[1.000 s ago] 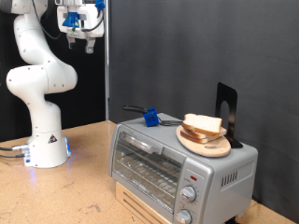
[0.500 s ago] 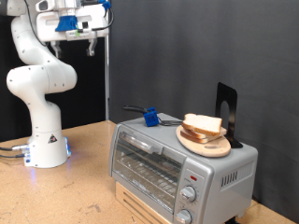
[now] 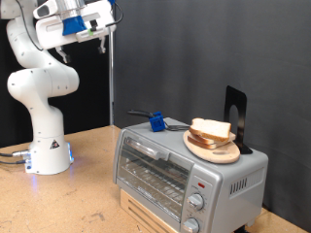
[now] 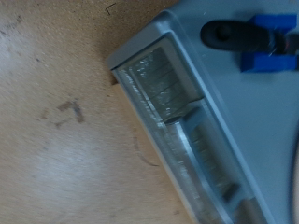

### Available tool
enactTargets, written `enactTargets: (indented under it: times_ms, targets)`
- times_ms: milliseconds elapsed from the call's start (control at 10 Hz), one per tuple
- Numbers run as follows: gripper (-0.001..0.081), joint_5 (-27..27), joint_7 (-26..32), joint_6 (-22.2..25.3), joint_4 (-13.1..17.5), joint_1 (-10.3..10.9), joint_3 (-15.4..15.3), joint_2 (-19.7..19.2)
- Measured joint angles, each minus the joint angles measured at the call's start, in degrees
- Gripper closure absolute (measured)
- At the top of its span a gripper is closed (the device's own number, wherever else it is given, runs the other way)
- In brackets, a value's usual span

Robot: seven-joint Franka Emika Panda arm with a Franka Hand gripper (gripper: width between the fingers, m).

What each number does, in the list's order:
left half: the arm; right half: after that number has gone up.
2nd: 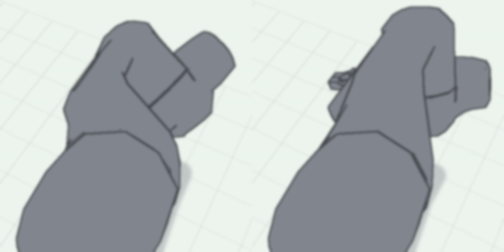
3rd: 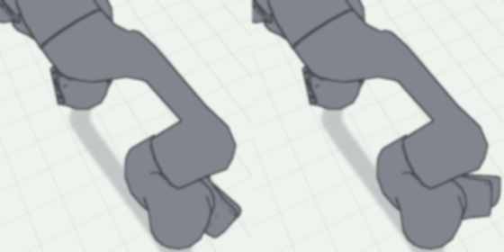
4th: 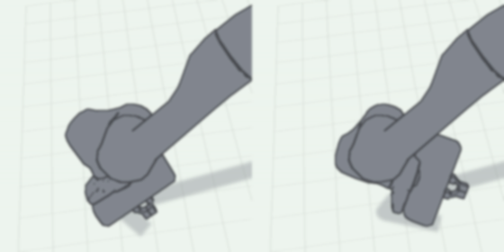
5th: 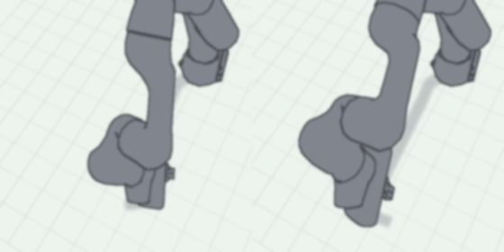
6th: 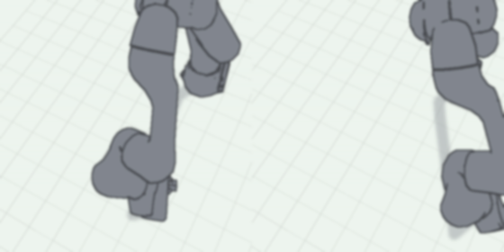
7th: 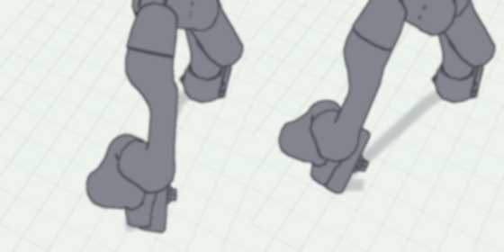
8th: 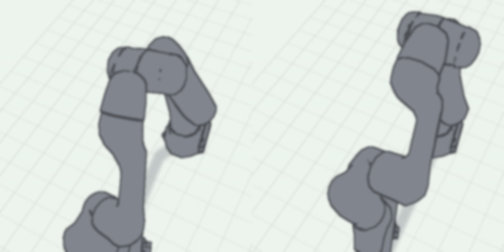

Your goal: Make a piece of toast with the oven

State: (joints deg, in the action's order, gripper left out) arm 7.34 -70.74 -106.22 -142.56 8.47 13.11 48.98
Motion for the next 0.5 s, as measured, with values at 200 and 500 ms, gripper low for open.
enactTargets:
  times_ms: [200,500]
  targets:
    - [-0.0002,-0.18,13.87,-8.08,-2.58,4.05,3.79,-1.98]
    - [-0.0002,0.72,17.80,-9.86,-3.08,5.34,5.04,-2.93]
